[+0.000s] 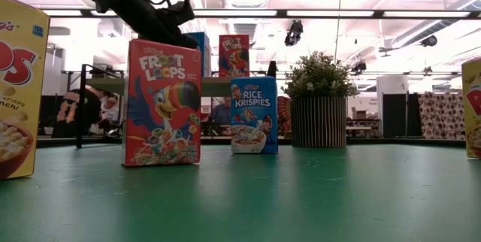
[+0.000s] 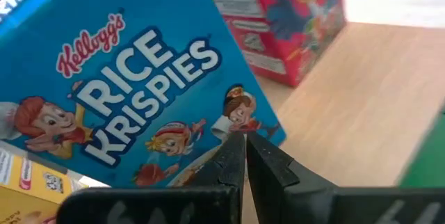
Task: Stack cereal on shelf
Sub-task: Put the bottom blue cereal box on the shelf aligned with the other blue cereal box
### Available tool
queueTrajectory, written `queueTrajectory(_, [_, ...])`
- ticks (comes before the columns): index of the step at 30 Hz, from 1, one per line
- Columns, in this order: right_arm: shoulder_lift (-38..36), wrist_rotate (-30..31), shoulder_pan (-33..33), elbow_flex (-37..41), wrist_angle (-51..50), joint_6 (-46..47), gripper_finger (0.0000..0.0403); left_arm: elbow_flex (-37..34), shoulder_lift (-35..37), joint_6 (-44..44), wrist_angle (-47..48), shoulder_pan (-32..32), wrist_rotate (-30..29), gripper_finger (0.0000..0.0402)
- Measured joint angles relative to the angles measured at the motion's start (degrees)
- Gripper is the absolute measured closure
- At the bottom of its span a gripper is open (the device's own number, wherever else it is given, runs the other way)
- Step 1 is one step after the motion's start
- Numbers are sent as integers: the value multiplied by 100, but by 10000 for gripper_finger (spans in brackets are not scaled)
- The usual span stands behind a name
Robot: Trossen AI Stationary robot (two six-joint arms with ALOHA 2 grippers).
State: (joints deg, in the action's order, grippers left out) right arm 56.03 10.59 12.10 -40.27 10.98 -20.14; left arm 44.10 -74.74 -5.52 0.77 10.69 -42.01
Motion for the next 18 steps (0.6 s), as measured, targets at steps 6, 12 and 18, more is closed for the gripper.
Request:
queueTrajectory(6, [0, 0, 0, 0, 0, 0, 390, 0, -90, 1, -92, 114, 0, 402])
queueTrajectory(12, [0, 0, 0, 0, 0, 0, 390, 0, -103, 2, -128, 114, 10, 402])
queueTrajectory(18, [0, 1, -2, 0, 0, 0, 390, 0, -60, 2, -230, 83, 44, 402])
